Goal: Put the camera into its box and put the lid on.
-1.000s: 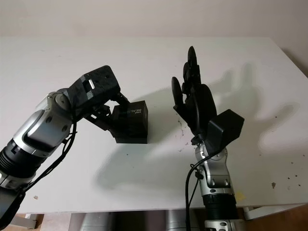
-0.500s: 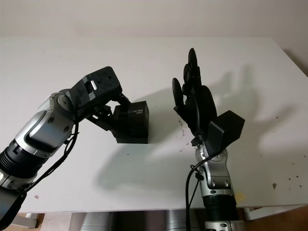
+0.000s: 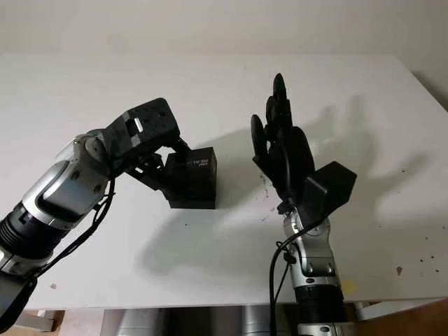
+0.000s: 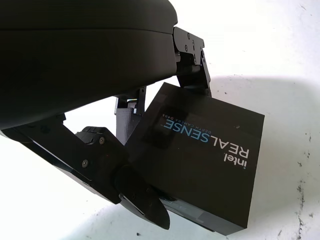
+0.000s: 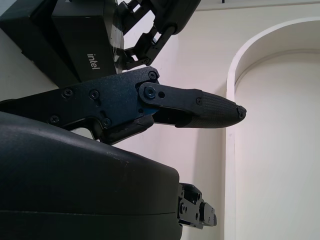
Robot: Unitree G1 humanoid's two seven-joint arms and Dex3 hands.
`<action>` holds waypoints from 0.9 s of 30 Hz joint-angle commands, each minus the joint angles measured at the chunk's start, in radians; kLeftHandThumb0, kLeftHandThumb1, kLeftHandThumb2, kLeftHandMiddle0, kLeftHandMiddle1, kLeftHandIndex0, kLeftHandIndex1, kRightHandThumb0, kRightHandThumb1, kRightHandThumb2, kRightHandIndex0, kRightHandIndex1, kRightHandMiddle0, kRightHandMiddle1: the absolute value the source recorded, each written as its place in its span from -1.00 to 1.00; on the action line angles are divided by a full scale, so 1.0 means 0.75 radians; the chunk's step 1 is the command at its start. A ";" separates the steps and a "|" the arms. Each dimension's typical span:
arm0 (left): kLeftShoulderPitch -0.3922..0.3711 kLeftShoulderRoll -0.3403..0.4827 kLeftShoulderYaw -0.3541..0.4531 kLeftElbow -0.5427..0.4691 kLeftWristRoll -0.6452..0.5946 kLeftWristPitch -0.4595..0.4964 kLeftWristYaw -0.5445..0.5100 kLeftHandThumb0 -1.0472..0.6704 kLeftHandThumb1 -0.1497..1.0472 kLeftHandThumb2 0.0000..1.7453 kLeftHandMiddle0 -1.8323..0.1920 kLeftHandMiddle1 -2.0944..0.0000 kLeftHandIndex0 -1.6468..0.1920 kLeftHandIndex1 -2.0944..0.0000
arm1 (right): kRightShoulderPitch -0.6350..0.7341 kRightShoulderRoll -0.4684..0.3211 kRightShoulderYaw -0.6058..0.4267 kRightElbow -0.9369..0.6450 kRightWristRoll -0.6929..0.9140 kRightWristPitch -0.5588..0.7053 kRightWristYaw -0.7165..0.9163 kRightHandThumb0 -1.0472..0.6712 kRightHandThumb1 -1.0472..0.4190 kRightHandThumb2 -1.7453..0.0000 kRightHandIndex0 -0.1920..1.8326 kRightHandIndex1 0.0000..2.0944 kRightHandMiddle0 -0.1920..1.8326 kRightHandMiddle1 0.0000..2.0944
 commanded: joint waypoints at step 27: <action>0.032 0.012 -0.066 -0.069 0.130 -0.084 -0.072 -0.03 0.85 -0.94 0.33 -0.62 0.49 -0.39 | -0.012 -0.001 0.008 -0.018 -0.002 0.010 -0.012 -0.65 -1.00 0.39 -1.00 -0.96 -0.97 -0.95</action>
